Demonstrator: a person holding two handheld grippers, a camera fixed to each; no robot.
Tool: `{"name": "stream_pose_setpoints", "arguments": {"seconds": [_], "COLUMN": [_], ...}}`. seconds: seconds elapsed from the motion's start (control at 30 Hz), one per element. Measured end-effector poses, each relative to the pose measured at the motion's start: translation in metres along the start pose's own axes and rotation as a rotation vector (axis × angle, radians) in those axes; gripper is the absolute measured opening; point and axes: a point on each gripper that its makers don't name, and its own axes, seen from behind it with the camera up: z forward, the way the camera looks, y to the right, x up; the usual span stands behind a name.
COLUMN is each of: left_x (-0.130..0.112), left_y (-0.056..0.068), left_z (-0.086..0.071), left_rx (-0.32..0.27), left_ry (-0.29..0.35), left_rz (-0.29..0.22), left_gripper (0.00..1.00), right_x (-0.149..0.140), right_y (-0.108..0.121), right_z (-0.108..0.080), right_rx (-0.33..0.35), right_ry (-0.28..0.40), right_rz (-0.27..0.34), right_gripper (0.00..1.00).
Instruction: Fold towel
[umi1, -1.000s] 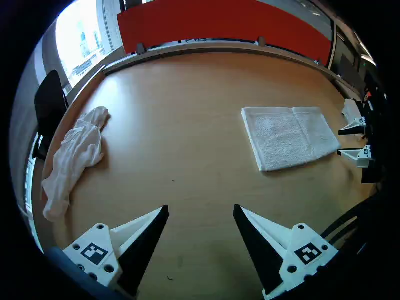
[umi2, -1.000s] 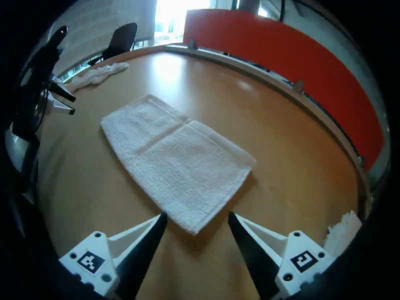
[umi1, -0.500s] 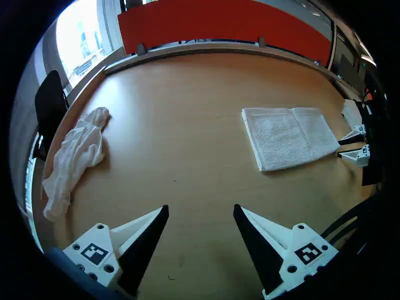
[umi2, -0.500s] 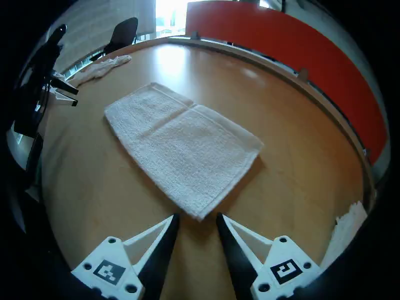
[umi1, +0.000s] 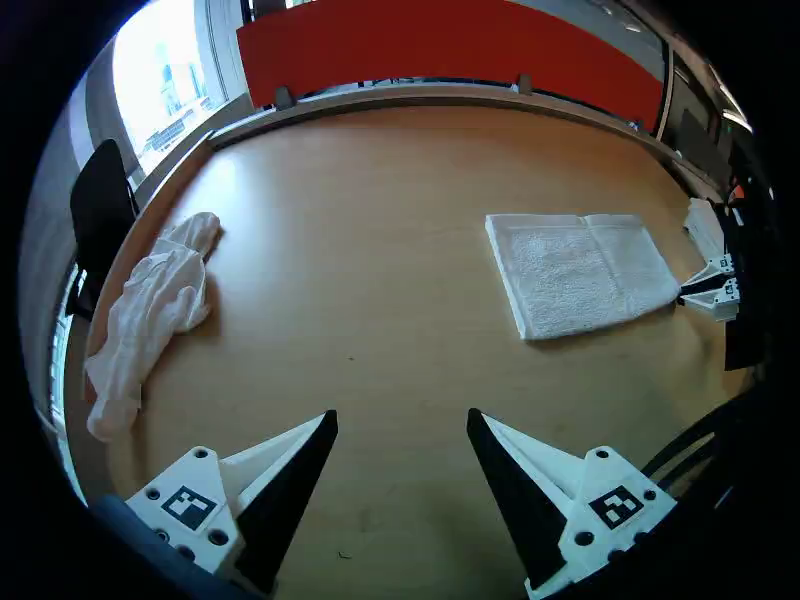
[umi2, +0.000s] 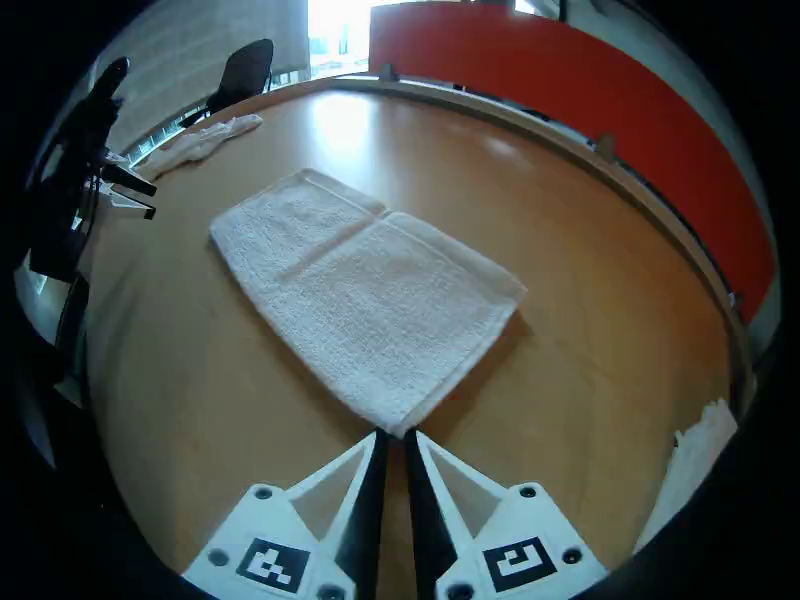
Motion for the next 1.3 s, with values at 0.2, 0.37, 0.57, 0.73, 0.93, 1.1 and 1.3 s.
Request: {"name": "stream_pose_setpoints", "arguments": {"seconds": [0.2, 0.37, 0.57, 0.73, 0.93, 1.1, 1.3], "left_x": [0.0, 0.0, 0.001, 0.003, 0.005, 0.008, 0.01], "left_y": [-0.001, -0.001, -0.002, -0.002, -0.001, 0.0, 0.001], "left_z": [0.0, 0.0, 0.0, -0.001, -0.001, -0.001, -0.002], "left_rx": [0.002, 0.003, 0.006, 0.008, 0.008, 0.008, 0.007], "left_ry": [0.001, 0.001, 0.001, 0.004, 0.008, 0.013, 0.017], "left_rz": [0.0, -0.002, -0.001, -0.003, -0.003, -0.003, -0.004], "left_gripper": [0.96, 0.97, 0.96, 0.96, 0.96, 0.96, 0.96], "right_x": [0.004, 0.006, 0.02, 0.038, 0.062, 0.079, 0.096], "right_y": [-0.003, -0.001, 0.002, 0.006, 0.012, 0.02, 0.03], "right_z": [0.001, -0.002, -0.007, -0.016, -0.028, -0.039, -0.054], "right_rx": [0.012, 0.002, -0.01, -0.031, -0.06, -0.079, -0.099], "right_ry": [0.013, 0.014, 0.036, 0.07, 0.115, 0.146, 0.178], "right_rz": [0.008, 0.006, -0.002, -0.019, -0.054, -0.065, -0.079], "right_gripper": [0.05, 0.05, 0.05, 0.05, 0.05, 0.05, 0.05]}}
